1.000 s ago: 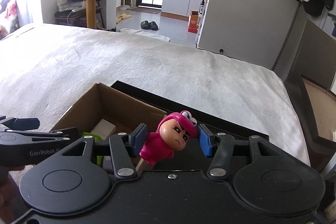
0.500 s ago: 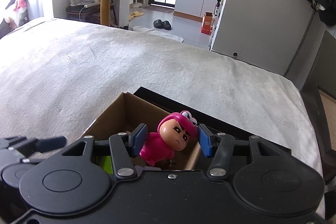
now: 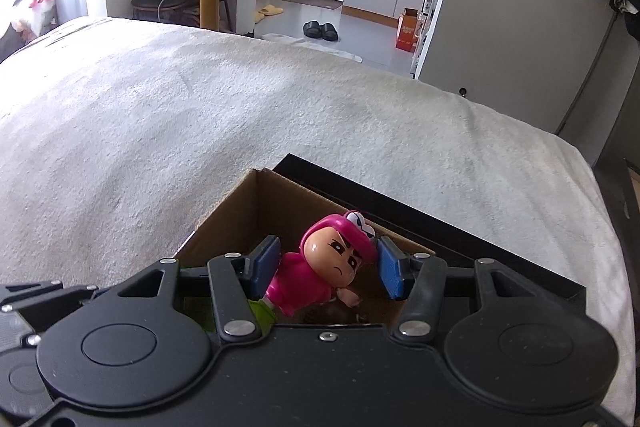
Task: Organize rigid objects
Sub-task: 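Lower the pink doll figure into the box and open the right tool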
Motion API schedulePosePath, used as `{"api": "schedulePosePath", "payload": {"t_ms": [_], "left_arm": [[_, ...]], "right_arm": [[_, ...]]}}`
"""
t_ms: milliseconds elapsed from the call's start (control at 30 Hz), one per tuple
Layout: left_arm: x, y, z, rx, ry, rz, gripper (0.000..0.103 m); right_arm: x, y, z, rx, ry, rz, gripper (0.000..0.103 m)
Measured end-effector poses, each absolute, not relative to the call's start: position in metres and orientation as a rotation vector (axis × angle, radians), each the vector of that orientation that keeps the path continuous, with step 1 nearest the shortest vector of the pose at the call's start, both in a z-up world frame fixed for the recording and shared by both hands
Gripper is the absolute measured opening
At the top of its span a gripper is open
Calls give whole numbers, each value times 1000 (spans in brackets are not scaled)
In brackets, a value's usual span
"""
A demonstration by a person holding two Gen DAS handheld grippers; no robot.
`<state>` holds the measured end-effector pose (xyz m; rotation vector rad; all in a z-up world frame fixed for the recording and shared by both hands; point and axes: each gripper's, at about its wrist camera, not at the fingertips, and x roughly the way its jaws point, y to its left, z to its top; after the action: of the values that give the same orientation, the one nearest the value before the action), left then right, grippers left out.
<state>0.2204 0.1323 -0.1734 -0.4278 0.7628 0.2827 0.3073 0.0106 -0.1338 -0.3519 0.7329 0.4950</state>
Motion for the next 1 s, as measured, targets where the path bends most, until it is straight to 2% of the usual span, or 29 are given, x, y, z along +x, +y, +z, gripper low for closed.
{"api": "schedulePosePath", "payload": {"t_ms": [167,500,733,1000], "left_arm": [[221,134,-175,-433,766,278,13],[222,132,-175,-425,769,282,13],[222,129,-172,-414,775,293,14],[223,121,-163,-398,801,313,19]], "right_arm": [[309,14,-135,-355,727,472,56],[297,-8,-138,-341,749,470,57],[287,-34,-131,-275,745,431,63],[276,-73,-119,-186,739,385,68]]}}
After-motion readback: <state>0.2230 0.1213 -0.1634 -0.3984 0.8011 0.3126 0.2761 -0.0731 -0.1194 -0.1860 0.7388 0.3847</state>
